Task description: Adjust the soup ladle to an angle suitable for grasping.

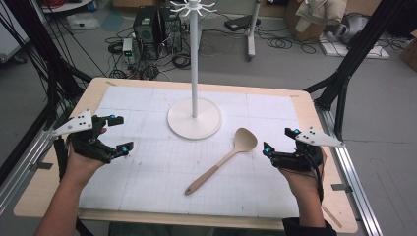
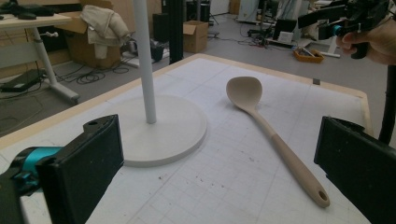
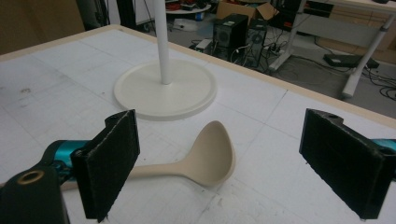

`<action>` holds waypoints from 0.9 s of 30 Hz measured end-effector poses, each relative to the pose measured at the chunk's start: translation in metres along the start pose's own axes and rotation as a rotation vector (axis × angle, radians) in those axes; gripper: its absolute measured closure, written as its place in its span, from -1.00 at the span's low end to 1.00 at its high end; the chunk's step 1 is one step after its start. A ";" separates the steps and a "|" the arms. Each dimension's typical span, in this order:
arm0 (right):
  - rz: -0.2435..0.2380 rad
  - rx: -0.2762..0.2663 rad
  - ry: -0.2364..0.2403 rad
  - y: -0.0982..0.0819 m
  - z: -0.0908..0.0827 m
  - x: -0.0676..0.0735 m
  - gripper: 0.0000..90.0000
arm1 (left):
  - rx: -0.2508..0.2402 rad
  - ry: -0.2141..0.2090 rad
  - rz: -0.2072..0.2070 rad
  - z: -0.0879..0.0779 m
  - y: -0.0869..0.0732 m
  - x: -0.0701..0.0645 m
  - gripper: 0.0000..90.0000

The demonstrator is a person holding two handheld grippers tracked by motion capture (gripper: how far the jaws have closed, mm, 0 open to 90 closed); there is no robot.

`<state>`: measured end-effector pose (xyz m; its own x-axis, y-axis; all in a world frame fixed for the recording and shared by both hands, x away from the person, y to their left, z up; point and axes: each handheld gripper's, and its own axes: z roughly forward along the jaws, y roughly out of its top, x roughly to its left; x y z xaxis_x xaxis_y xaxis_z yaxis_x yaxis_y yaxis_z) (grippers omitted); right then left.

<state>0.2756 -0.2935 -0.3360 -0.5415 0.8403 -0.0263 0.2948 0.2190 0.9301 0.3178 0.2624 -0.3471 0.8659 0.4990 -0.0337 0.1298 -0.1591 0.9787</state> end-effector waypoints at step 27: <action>-0.042 0.024 0.046 0.002 0.018 -0.005 -0.75 | 0.010 0.017 0.009 -0.008 -0.001 0.002 -0.96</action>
<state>0.2936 -0.2886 -0.3405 -0.5895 0.8064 -0.0473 0.2898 0.2657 0.9195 0.3158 0.2704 -0.3466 0.8588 0.5119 -0.0208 0.1267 -0.1728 0.9768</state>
